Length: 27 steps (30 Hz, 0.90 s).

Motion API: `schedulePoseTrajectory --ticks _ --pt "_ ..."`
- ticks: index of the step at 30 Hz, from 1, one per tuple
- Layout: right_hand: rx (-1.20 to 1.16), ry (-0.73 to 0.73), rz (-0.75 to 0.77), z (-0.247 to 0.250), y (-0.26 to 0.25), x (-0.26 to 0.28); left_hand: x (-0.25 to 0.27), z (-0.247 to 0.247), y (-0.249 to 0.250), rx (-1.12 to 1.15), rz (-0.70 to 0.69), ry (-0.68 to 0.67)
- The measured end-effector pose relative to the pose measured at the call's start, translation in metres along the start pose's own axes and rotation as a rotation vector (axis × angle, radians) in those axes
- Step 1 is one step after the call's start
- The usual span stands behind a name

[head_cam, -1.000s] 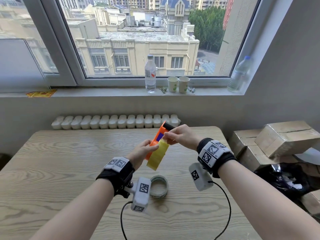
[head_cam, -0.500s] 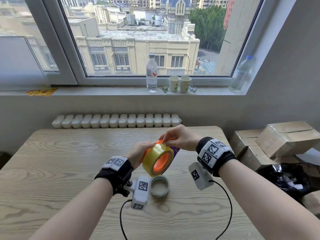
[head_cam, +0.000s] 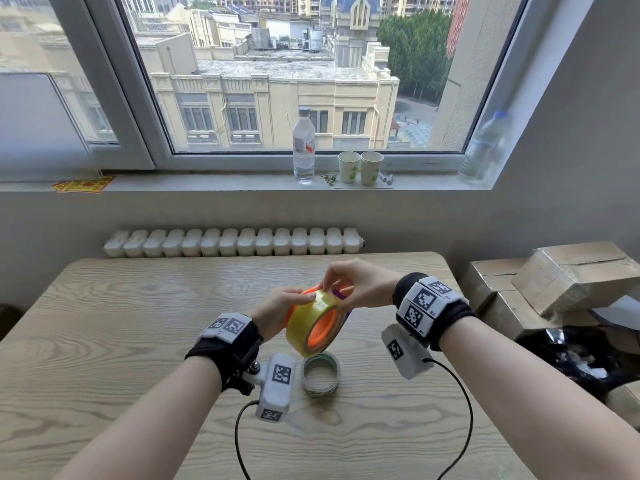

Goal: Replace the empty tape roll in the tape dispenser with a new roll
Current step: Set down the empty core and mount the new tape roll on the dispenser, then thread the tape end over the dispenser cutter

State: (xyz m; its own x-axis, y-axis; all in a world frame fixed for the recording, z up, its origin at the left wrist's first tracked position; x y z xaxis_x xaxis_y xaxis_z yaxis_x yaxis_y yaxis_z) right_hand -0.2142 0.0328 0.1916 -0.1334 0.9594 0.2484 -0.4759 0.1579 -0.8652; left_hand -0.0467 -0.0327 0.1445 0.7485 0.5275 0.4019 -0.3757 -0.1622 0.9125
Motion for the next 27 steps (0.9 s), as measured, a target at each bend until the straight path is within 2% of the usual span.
schedulePoseTrajectory --ticks 8,11,15,21,27 --pt "0.023 0.005 0.102 0.001 -0.007 0.001 0.001 0.004 -0.003 0.015 0.092 0.082" --pt "0.029 -0.006 0.081 0.002 -0.008 0.001 -0.001 0.009 0.0 0.017 0.105 0.151" --pt "0.065 0.012 0.046 0.005 -0.002 0.004 -0.003 0.017 -0.001 0.019 0.053 0.24" --pt "0.056 0.214 -0.01 0.018 0.005 0.01 -0.002 0.026 -0.001 0.072 0.03 0.353" --pt "0.16 0.527 -0.105 0.023 0.011 0.009 0.001 0.021 -0.003 0.13 -0.035 0.287"
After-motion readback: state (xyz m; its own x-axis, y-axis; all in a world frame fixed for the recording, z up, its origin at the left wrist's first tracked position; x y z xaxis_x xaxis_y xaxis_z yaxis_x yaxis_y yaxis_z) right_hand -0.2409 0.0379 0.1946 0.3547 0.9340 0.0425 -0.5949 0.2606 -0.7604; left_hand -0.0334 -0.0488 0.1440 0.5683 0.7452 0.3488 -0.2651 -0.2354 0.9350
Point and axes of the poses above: each hand's wrist, its own x-axis away from the middle knuckle, its own z-axis out of the back of the hand, y = z × x, the point moved 1 cm from there along -x, towards the middle knuckle, and after that the axes turned 13 degrees about -x, right-handed, at the moved point
